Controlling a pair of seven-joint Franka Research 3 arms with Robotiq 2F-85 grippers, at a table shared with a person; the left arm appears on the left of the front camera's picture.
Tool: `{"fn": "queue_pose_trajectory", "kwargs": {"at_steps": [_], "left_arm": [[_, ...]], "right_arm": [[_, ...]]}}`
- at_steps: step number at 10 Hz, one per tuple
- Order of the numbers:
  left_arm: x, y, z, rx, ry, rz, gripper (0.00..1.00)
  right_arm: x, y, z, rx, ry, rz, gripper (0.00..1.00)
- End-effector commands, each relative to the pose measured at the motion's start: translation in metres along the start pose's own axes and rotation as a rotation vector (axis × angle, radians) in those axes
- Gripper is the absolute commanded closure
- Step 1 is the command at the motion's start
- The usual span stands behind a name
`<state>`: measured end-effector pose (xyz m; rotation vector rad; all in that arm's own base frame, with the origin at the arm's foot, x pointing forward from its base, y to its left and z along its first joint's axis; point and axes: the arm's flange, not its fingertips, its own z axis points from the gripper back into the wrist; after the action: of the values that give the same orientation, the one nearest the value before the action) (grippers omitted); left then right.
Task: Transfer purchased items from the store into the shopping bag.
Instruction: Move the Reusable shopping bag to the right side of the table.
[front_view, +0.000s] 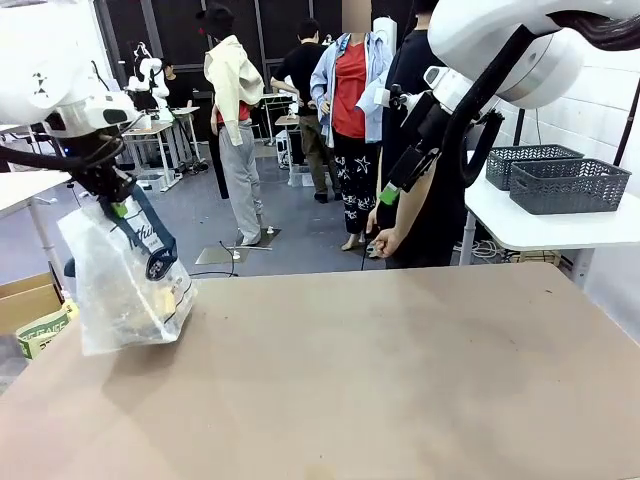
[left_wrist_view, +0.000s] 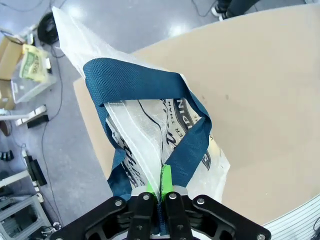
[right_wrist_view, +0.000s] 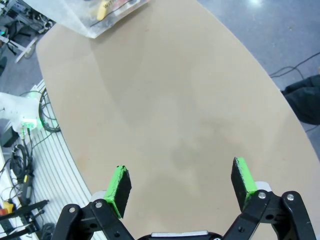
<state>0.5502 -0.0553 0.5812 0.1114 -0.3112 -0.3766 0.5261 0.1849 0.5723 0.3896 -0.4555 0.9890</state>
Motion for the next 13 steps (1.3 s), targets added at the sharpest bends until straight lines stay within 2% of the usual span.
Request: {"fn": "queue_pose_trajectory", "kwargs": {"at_steps": [1,4,7,9,10,11,13], "left_arm": [[-0.016,0.01,-0.001,-0.006,-0.024,-0.009,1.0],[-0.024,0.016,-0.004,0.028,-0.003,-0.038,1.0],[-0.035,0.019,-0.016,0.067,0.023,-0.016,1.0],[-0.045,0.015,-0.023,0.018,0.049,0.016,1.0],[-0.043,0.012,-0.028,0.001,0.078,0.071,1.0],[-0.034,0.017,-0.023,0.032,0.057,-0.011,1.0],[-0.034,0.017,-0.023,0.032,0.057,-0.011,1.0]], "right_arm": [[0.001,0.0,-0.001,0.005,0.002,-0.009,0.0],[0.001,0.0,-0.001,0.005,0.002,-0.009,0.0],[0.001,0.0,-0.001,0.005,0.002,-0.009,0.0],[0.001,0.0,-0.001,0.005,0.002,-0.009,0.0],[0.001,0.0,-0.001,0.005,0.002,-0.009,0.0],[0.001,0.0,-0.001,0.005,0.002,-0.009,0.0],[0.001,0.0,-0.001,0.005,0.002,-0.009,0.0]]}}
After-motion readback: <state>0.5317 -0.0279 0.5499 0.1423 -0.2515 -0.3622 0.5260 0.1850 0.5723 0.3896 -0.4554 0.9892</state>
